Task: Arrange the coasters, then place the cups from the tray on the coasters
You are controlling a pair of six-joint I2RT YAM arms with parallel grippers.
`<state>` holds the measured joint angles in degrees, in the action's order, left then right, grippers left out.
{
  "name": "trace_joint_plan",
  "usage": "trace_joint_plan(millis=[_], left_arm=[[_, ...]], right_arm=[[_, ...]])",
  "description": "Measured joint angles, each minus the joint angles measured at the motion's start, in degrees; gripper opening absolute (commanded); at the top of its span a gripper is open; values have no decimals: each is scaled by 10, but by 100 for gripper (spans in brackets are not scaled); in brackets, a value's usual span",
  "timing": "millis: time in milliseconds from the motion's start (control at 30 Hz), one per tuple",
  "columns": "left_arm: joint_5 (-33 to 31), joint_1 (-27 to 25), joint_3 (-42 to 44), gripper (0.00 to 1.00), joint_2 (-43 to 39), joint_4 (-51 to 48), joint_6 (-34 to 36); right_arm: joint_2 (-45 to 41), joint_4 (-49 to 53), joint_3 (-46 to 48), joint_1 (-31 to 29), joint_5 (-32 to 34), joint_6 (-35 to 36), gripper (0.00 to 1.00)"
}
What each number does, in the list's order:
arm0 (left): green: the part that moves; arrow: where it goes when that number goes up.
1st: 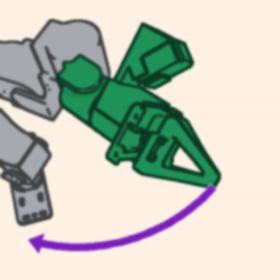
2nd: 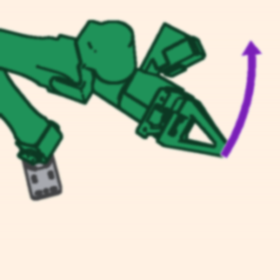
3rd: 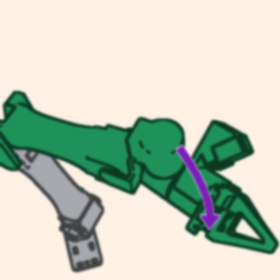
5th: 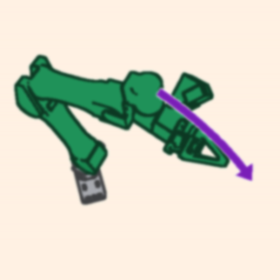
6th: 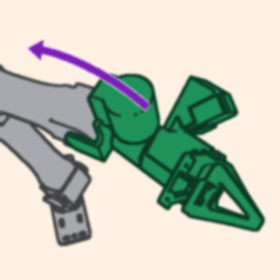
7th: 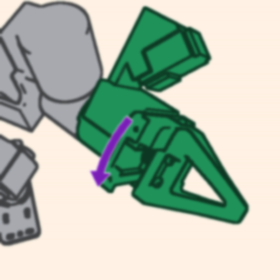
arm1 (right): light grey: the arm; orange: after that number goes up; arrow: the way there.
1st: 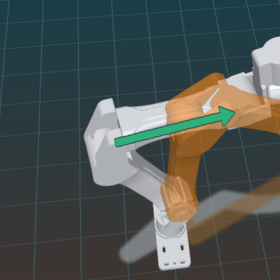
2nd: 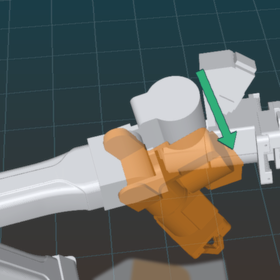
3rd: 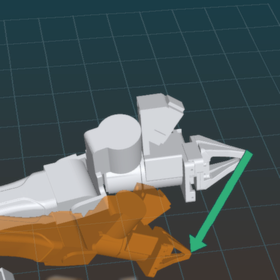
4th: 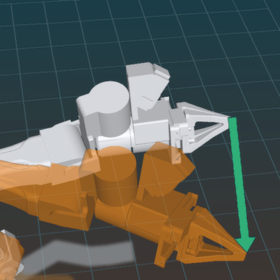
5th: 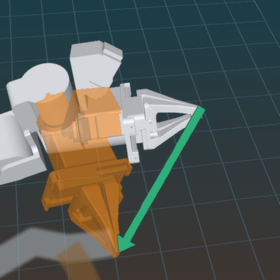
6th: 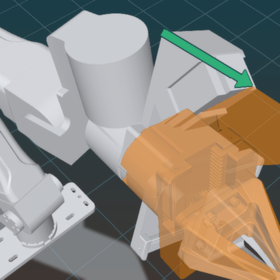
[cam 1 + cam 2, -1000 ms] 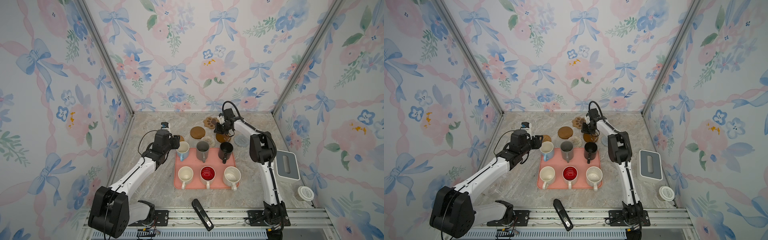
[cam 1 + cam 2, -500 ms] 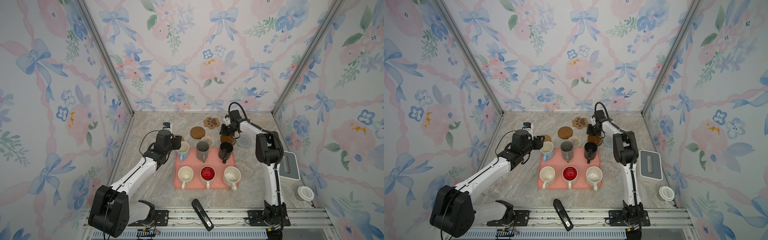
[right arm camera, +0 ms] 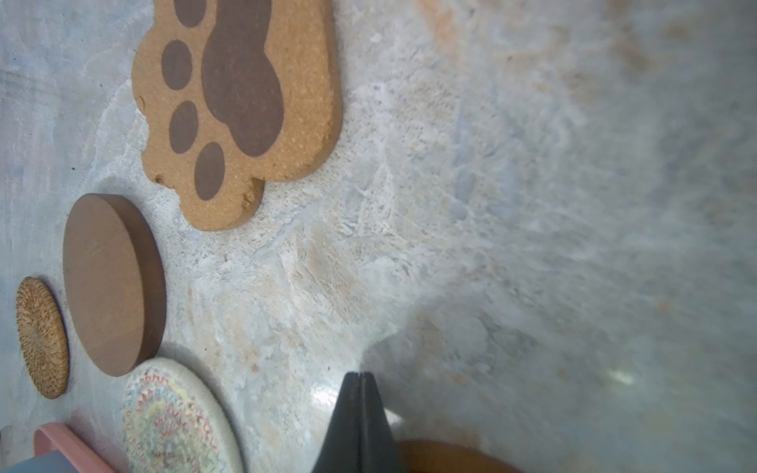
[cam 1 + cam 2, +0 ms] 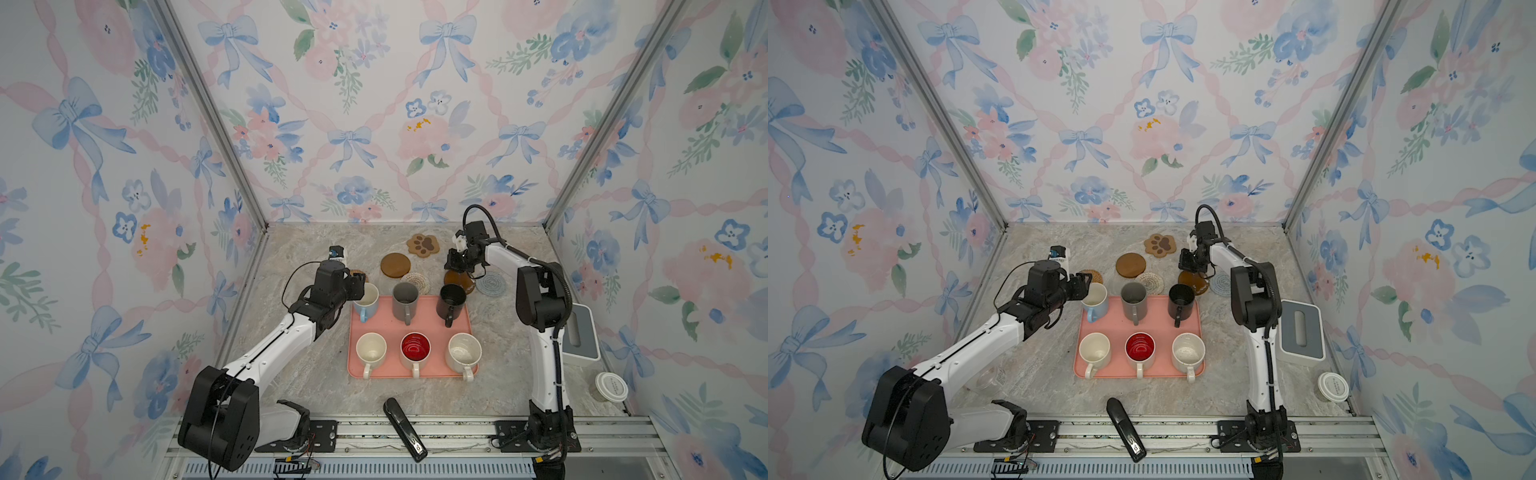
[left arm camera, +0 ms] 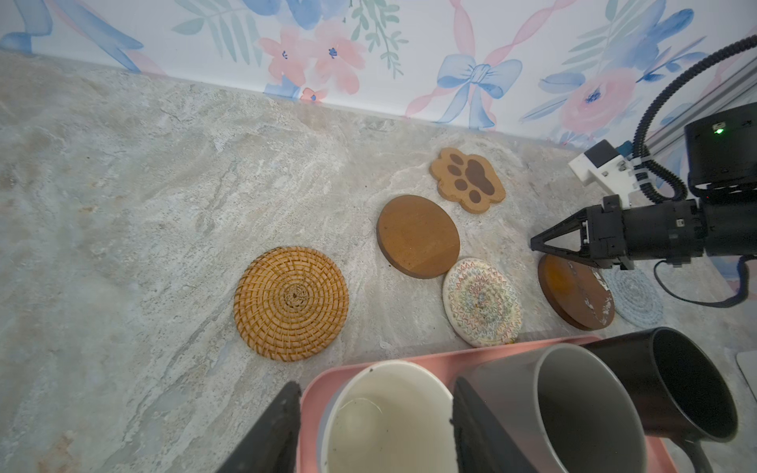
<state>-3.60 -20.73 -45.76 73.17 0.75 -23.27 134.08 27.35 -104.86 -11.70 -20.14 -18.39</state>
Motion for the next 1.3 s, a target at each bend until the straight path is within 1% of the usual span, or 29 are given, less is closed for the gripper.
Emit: trace_joint_plan(millis=[300,400,467,733,867,1000,1300], left_arm=[[-1,-3,0,56,5,0,0],[-2,-3,-1,56,5,0,0],[-3,-5,-1,56,5,0,0],[-5,-7,-1,56,5,0,0],[-8,-7,-1,56,-2,0,0],[-13,-7,-1,56,-14,0,0],[-16,-7,-1,56,-16,4,0]], right_arm=[[-39,-2,-2,-9,-9,9,6],[-41,6,-21,-21,-14,18,6],[-39,29,-42,-36,-22,31,6],[36,148,-202,-99,-40,94,10],[56,191,-212,-117,-42,112,10],[68,231,-217,-116,-43,125,9],[112,320,-297,-116,-43,159,9]])
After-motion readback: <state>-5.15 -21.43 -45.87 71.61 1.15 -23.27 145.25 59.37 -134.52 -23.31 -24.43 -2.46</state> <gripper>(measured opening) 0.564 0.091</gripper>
